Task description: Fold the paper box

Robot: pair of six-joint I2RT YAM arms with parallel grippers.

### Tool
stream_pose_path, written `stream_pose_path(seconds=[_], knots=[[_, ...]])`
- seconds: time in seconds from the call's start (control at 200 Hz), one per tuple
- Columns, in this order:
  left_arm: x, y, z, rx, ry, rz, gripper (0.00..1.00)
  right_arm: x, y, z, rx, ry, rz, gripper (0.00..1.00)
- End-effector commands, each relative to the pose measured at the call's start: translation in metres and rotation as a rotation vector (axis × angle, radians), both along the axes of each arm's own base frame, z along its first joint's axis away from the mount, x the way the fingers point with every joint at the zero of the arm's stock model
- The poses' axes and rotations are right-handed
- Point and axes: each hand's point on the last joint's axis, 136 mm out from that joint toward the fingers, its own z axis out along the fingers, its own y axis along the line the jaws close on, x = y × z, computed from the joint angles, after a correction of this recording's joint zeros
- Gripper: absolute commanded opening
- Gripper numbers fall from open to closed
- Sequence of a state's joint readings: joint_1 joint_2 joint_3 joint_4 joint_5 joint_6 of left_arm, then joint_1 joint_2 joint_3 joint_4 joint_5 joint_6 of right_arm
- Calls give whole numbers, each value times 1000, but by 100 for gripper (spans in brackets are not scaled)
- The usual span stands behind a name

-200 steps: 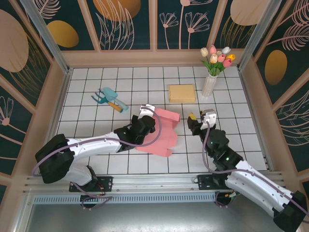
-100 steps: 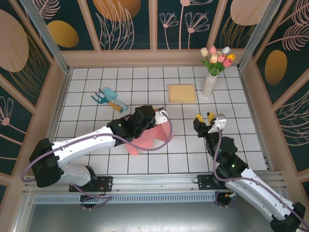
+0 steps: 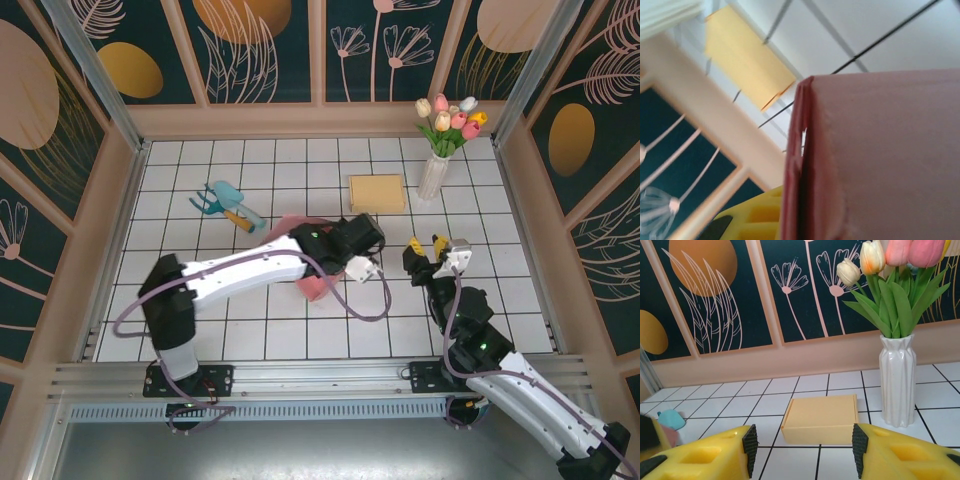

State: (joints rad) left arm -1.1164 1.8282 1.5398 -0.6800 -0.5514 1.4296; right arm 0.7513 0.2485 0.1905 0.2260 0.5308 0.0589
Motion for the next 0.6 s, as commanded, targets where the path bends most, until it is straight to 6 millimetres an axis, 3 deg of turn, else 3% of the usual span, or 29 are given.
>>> stream_pose_path(seconds=[0.0,0.075,0.135,0.16,0.325,0.48,0.595], knots=[[-11,6,-31,247,43,-116,0,0,-8,0,15,-8,-34,56],[-10,-3,-46,278,51,-131,0,-1,-9,1,22,-13,-36,57],[-9,-6,-62,308,62,-141,19,-1,-10,0,23,-14,-36,57],[-9,-7,-68,313,66,-144,21,-1,-10,0,23,-14,-37,57],[-8,-21,-99,285,81,-166,22,-1,-10,0,24,-13,-38,57],[-2,-33,-106,256,62,-175,24,-1,-10,-1,19,-12,-40,57],[4,-43,-93,206,20,-169,28,-1,-10,-1,18,-11,-41,57]])
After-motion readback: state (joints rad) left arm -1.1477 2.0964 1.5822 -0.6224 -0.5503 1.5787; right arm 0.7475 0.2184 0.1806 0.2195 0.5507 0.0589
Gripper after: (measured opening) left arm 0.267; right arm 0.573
